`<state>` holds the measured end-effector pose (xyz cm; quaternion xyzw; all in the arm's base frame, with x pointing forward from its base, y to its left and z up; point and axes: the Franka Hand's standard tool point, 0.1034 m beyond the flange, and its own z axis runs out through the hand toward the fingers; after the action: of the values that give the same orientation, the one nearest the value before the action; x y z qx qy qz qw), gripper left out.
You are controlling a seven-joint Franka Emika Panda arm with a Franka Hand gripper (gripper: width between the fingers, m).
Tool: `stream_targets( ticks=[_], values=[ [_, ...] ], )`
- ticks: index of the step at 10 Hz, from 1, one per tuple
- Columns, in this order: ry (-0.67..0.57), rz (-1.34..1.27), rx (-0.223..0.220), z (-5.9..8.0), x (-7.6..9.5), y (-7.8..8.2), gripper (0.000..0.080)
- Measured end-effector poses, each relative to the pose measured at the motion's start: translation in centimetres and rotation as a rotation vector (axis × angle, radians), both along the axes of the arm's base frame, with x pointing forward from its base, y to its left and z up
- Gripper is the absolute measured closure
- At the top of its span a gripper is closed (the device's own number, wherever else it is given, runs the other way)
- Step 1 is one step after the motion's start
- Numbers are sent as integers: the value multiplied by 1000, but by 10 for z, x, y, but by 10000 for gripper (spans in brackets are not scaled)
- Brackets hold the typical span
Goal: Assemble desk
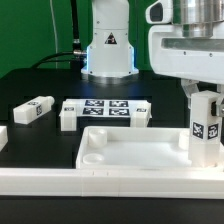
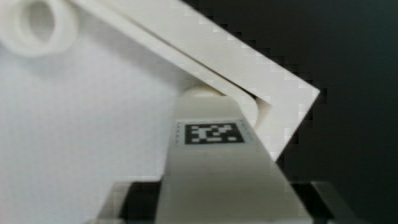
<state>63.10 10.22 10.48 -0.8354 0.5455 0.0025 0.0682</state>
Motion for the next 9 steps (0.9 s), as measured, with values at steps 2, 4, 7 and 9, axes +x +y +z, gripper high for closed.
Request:
stream_targets(
  ticks=[2,4,7,9],
  values=[
    [7,-67,8,0,0,2,509],
    [0,-2,3,0,0,2,268],
    [-11,272,-26,1,-2,2,157],
    [-25,468,-47,1,-4,6,152]
  ],
)
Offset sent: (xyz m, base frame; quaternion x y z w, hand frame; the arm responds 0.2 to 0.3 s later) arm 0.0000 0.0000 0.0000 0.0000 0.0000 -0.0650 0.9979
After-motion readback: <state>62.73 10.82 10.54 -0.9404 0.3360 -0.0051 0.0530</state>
